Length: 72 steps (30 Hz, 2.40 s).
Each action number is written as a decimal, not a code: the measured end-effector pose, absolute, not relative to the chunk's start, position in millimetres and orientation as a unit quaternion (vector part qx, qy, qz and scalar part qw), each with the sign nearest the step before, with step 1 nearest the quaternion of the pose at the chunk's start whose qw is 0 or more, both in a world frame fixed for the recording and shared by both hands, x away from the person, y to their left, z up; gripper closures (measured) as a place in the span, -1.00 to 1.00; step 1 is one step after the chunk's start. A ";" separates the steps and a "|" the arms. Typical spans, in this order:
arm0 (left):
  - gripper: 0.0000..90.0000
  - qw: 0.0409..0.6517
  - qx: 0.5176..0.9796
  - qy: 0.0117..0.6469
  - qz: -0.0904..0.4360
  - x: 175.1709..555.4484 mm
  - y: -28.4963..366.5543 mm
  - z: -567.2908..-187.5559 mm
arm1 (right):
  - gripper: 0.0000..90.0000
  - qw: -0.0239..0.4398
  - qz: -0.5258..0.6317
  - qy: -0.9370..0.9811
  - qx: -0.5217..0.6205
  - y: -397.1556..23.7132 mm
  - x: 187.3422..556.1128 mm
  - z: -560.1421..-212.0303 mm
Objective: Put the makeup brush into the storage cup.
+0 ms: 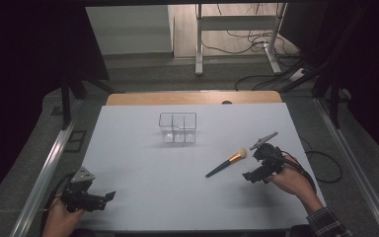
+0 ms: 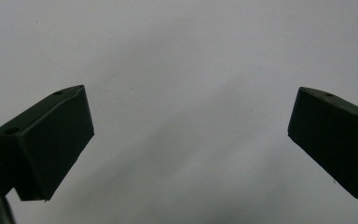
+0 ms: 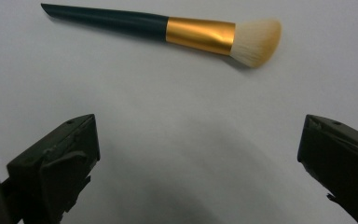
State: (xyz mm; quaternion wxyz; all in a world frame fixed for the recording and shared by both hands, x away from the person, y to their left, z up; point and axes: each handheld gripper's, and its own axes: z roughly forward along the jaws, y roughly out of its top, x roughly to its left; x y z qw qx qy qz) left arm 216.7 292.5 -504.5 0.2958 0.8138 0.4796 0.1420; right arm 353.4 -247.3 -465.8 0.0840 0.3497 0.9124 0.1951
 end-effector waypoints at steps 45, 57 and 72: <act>-0.99 0.292 0.816 0.478 0.144 217.6 291.4 -504.1 | -1.00 0.071 0.165 0.934 0.309 -196.3 383.4 -468.8; -0.99 0.293 0.815 0.479 0.144 217.8 291.9 -503.7 | -1.00 0.067 0.158 0.942 0.289 -180.6 389.6 -470.0; -0.99 0.294 0.816 0.478 0.140 218.3 291.5 -504.0 | -0.99 0.061 0.153 0.949 0.268 -160.5 395.1 -470.6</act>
